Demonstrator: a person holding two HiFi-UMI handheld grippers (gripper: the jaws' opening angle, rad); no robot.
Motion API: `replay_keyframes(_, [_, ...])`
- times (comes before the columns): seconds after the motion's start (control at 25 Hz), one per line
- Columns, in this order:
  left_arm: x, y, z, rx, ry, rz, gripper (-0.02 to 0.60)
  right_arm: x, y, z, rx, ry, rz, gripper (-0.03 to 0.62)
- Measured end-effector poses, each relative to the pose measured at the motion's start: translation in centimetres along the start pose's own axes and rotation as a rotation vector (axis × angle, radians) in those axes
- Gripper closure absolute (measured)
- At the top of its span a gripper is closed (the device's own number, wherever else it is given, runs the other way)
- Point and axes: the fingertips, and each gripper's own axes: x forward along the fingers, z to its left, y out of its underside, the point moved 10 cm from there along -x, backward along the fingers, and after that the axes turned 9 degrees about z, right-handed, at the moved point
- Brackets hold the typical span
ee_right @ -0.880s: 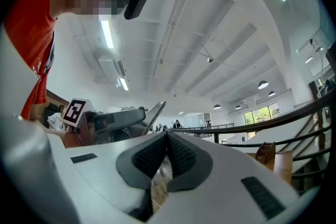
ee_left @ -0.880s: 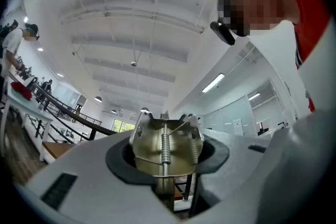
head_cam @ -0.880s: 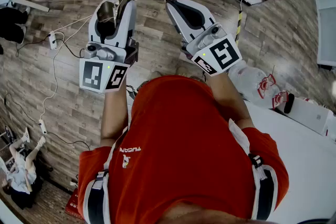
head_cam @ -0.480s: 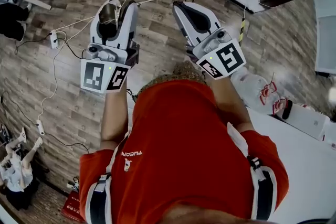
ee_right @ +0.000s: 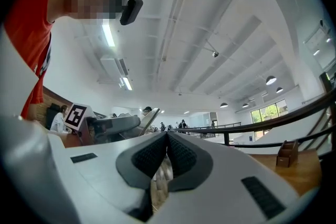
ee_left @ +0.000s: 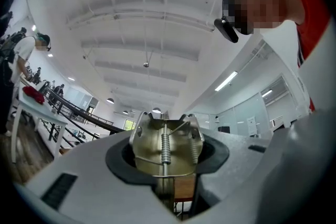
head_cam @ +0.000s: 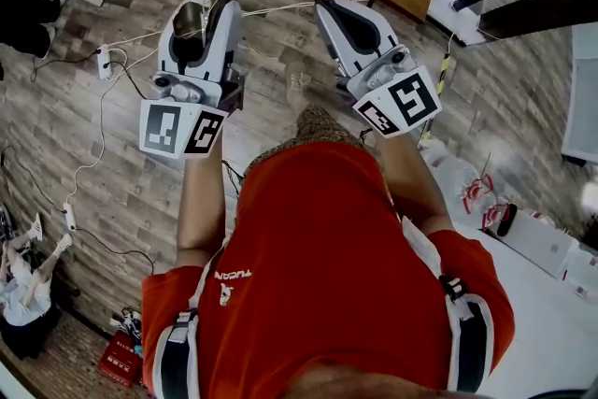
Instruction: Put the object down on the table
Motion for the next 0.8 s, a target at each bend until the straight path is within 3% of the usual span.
replay_keyframes(0.48, [14.4,0.8,11.3,0.012,-0.082,0.063,0.402,14.2,1.1,-14.5,-0.068,-0.043,0.011,0.569])
replay_keyframes(0.8, [22.4,1.9,19.5,0.013,-0.155,0.129,0.402,23.4,2.1,-22.7,-0.044,-0.094,0.028,0.569])
